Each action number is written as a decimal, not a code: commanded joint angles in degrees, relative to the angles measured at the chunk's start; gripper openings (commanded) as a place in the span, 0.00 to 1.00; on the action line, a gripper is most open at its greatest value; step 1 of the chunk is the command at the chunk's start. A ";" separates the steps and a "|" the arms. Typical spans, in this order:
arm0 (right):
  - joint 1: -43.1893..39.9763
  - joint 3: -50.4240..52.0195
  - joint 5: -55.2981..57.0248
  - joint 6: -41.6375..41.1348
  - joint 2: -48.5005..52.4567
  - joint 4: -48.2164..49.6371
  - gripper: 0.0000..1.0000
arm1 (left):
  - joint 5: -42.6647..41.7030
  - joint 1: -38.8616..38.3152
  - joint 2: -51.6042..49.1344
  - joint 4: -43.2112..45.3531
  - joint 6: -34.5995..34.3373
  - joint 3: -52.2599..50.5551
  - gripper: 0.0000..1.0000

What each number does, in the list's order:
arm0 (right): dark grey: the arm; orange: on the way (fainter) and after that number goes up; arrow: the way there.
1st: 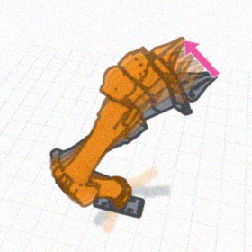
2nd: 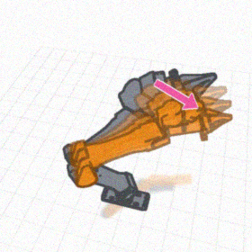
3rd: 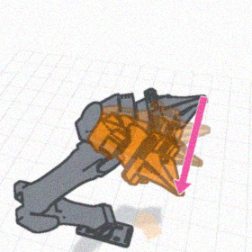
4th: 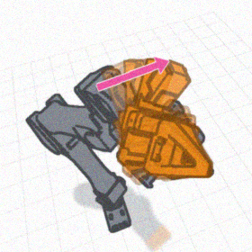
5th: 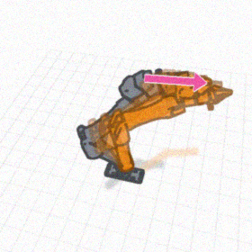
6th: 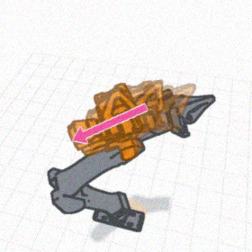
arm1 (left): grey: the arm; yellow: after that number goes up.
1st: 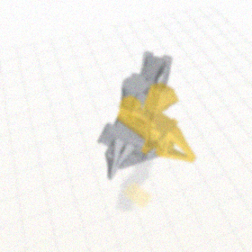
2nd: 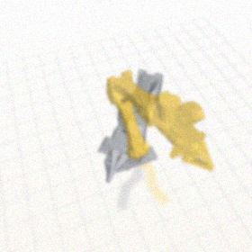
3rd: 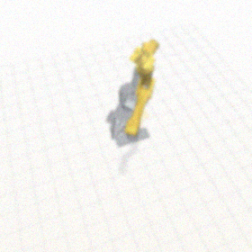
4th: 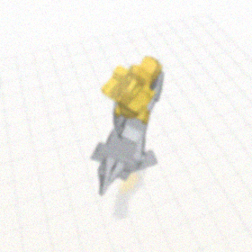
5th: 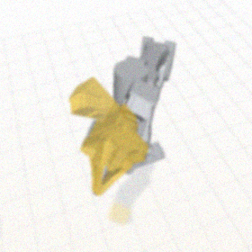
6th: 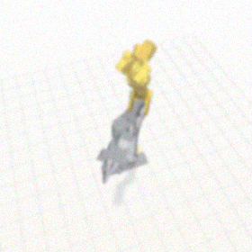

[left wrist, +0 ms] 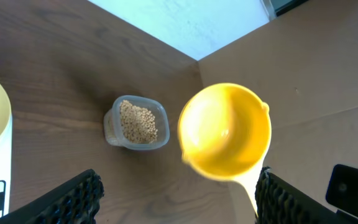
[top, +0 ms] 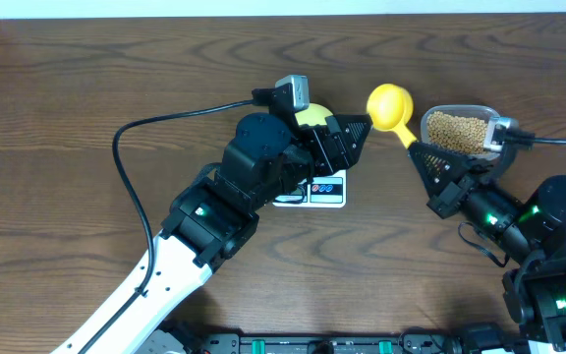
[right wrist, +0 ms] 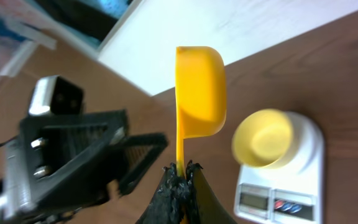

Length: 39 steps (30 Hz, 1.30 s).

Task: Scoop item into bowl and weigh 50g on scale
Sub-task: 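Release the scoop from the left gripper and carry it right toward the tub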

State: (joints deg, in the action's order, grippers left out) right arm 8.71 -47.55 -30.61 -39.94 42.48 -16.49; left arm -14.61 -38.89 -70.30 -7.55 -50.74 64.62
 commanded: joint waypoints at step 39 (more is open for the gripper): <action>-2.36 -19.45 22.16 23.85 27.71 -13.38 0.01 | 33.77 -0.02 0.20 -40.94 25.66 0.33 0.98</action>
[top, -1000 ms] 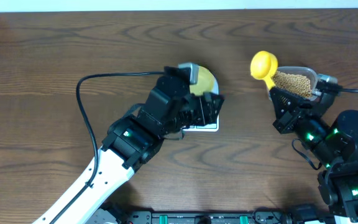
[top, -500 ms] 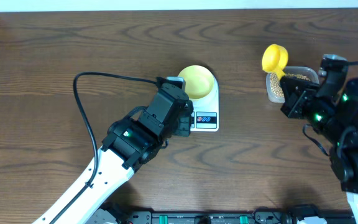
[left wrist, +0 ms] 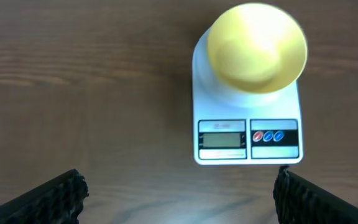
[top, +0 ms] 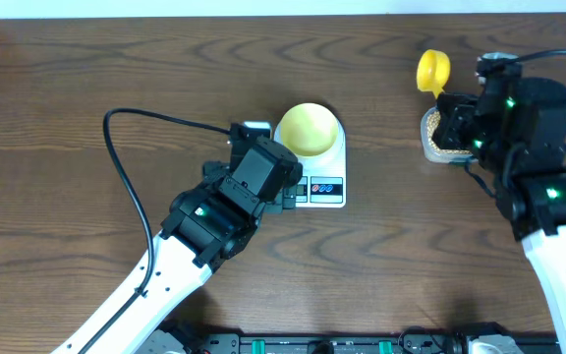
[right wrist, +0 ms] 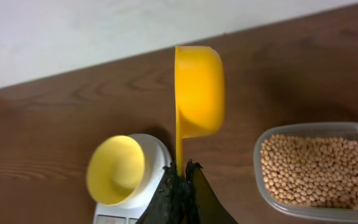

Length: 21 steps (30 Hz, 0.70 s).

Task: Scoop item into bowl and weigh 50g on scale
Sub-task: 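Release the scoop from the left gripper and carry it right toward the tub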

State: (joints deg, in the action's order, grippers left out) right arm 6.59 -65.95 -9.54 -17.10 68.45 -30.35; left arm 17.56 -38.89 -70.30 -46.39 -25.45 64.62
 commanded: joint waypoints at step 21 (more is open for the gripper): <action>-7.52 -1.05 8.79 -2.54 6.58 -0.07 0.01 | 0.94 -0.02 0.20 -9.22 -3.80 0.33 0.98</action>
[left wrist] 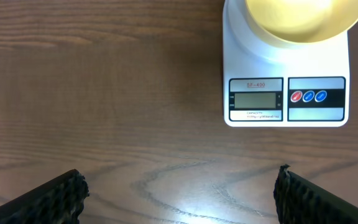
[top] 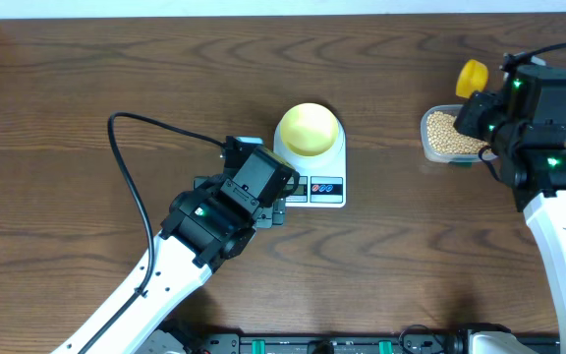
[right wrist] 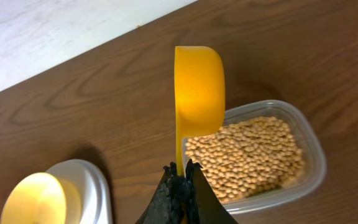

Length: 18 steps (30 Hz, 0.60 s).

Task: Scoop item into bowl and weigh 50g on scale
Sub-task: 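Release the scoop from the left gripper and carry it right toward the tub, then hold the scoop upright above the soybean tub with the right gripper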

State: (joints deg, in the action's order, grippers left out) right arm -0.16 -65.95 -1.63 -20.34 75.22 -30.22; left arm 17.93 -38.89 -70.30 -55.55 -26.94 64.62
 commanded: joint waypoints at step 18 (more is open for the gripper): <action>-0.50 -1.05 -6.10 -1.88 -0.22 -2.36 0.01 | -8.04 -0.02 0.20 7.93 -5.07 0.33 0.98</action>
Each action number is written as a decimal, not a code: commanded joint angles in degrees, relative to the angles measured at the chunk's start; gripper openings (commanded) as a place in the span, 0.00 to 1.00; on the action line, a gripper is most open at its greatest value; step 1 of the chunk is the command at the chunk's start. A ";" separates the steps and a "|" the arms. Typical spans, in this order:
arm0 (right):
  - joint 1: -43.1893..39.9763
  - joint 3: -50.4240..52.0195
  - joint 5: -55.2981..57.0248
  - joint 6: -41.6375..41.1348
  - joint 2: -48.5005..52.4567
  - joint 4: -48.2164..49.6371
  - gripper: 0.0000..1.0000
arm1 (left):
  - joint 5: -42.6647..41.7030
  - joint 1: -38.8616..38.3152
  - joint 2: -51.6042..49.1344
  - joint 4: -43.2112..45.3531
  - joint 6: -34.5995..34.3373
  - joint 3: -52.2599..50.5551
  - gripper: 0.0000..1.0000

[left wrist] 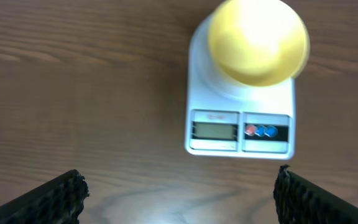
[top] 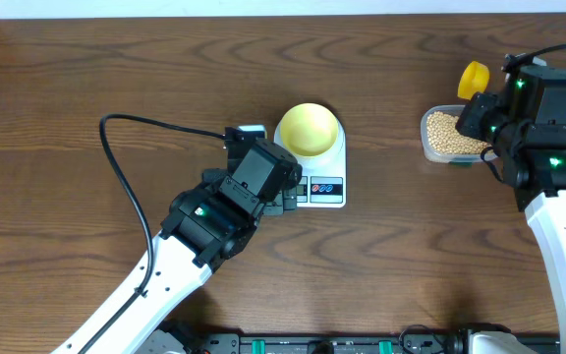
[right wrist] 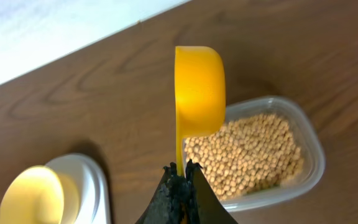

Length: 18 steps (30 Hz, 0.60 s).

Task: Scoop item into bowl and weigh 50g on scale
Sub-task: 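Hold the scoop upright above the soybean tub with the right gripper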

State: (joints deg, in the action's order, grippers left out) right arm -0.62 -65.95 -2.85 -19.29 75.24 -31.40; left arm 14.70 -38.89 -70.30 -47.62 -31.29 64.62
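A yellow bowl point(top: 310, 129) sits on the white scale point(top: 319, 189) at mid-table; the left wrist view shows the bowl point(left wrist: 257, 41) empty on the scale point(left wrist: 240, 129). My right gripper point(right wrist: 180, 168) is shut on the thin handle of a yellow scoop point(right wrist: 199, 90), held on edge above a clear tub of beans point(right wrist: 248, 154). From overhead the scoop point(top: 474, 77) hangs at the far edge of the tub point(top: 447, 133). My left gripper point(left wrist: 178, 186) is wide open just in front of the scale, with nothing between its fingers point(left wrist: 55, 198).
A black cable point(top: 131, 177) loops over the table left of the left arm. A white wall or board point(right wrist: 48, 31) borders the table's far edge behind the tub. A cardboard piece shows at the far left corner.
My left gripper has pulled back a little from the scale, so the whole bowl shows again. The right gripper with the scoop has hardly shifted over the bean tub.
At first both grippers met above the table right of the scale, the scoop in my right one. Then the left arm stood open in front of the scale and the right carried the scoop to the tub's left edge, then over its far side, where it stays.
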 commanded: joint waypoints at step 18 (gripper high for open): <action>-0.04 -1.03 2.54 -0.46 -0.22 -0.55 0.01 | 16.81 3.78 -0.44 -1.20 5.77 0.31 0.98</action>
State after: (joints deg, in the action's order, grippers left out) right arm -0.62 -65.95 -4.62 -21.58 75.26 -32.27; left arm 22.83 -36.91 -70.30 -47.81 -26.55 64.62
